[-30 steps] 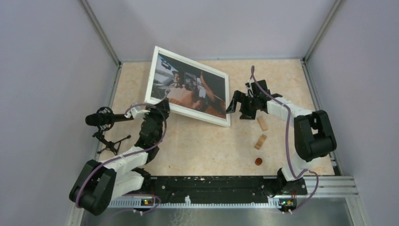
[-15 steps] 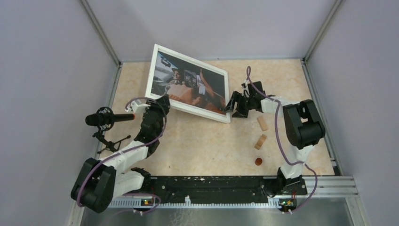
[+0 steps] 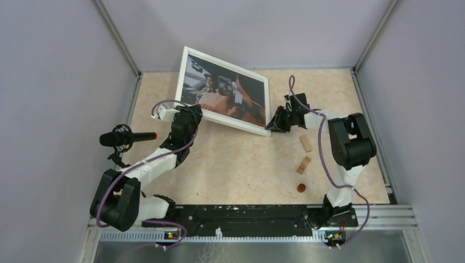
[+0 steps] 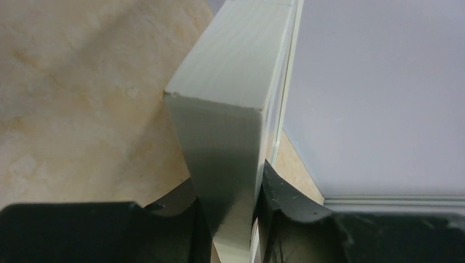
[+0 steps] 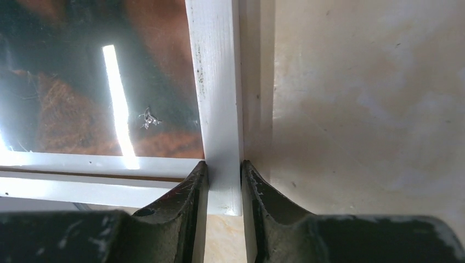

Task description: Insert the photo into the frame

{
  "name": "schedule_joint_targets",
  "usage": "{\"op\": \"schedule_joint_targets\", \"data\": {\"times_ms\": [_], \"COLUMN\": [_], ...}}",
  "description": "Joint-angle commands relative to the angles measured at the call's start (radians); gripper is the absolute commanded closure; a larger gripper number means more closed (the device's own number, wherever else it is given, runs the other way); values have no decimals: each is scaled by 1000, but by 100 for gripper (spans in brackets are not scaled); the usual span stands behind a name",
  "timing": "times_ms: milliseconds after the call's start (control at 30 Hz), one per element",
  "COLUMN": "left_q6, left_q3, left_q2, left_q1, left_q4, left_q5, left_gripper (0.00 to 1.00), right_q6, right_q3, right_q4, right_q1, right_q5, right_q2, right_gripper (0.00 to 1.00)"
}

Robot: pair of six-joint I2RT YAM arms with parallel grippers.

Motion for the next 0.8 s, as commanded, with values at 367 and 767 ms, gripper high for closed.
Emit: {"op": "schedule_joint_targets", "data": {"times_ms": [367,767], "left_q6": [-215,-319], "left_q3": [238,230], "left_q2": [191,323], "left_q1": [91,141], "left_q4": [-643,-632], "left_q5": [184,321], "left_gripper": [100,100], "right_q6": [-162,-180], "right_q3": [268,434], "right_q4": [-397,-520], "right_q1": [-38,-38], "right_q5": [110,70], "right_q2": [-153,-65], "right_gripper": [92,100]}}
